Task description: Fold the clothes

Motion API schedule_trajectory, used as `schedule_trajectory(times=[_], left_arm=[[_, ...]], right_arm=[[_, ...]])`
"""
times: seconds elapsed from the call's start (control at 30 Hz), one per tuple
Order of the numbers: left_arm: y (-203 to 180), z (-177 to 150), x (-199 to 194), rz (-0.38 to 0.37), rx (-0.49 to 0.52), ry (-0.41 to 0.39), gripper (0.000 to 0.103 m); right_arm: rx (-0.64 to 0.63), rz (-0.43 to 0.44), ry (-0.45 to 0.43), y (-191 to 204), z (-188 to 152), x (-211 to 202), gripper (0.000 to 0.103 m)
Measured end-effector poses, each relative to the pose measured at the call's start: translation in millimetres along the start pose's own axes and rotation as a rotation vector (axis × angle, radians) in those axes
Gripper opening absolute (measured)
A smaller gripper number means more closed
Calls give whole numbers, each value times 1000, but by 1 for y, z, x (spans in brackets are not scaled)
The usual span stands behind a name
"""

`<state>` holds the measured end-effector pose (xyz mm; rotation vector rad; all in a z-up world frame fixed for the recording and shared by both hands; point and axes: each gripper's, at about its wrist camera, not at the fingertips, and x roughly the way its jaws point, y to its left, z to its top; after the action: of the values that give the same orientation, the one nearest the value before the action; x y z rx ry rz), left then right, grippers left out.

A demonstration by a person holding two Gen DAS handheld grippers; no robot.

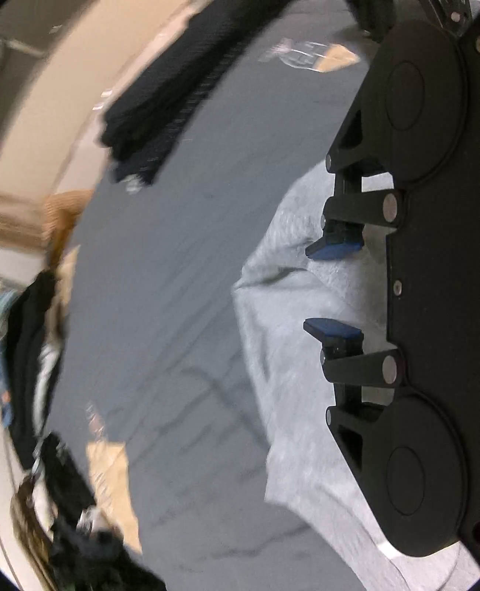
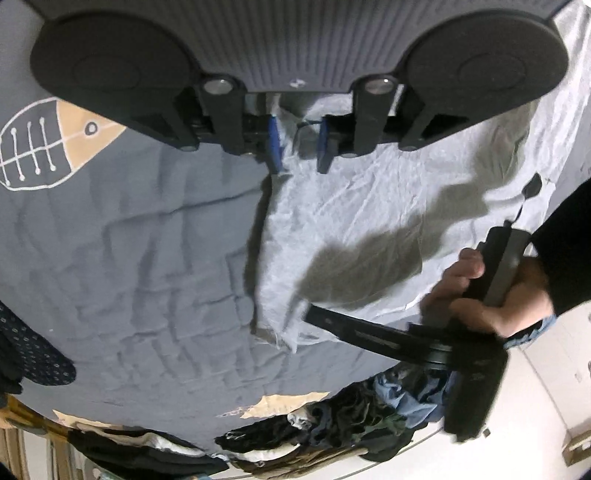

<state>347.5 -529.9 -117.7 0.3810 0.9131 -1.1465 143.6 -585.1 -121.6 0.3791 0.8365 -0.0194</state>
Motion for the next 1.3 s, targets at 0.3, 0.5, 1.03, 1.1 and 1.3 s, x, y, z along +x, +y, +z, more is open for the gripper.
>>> schedule_trajectory(times=[0.3, 0.5, 1.03, 1.1, 1.3], left_arm=[[13, 34, -13, 52, -111, -184, 0], [2, 26, -18, 12, 21, -92, 38], [-15, 18, 20, -53, 44, -4, 5], [-11, 22, 11, -34, 23, -62, 5], [-7, 32, 13, 45, 4, 6, 19]], right_arm=[[117, -12, 4, -11, -1, 4, 6], [69, -20, 29, -7, -2, 2, 9], [33, -34, 28, 1, -5, 1, 11], [36, -36, 21, 0, -6, 0, 11], [52, -46, 22, 0, -8, 3, 11]])
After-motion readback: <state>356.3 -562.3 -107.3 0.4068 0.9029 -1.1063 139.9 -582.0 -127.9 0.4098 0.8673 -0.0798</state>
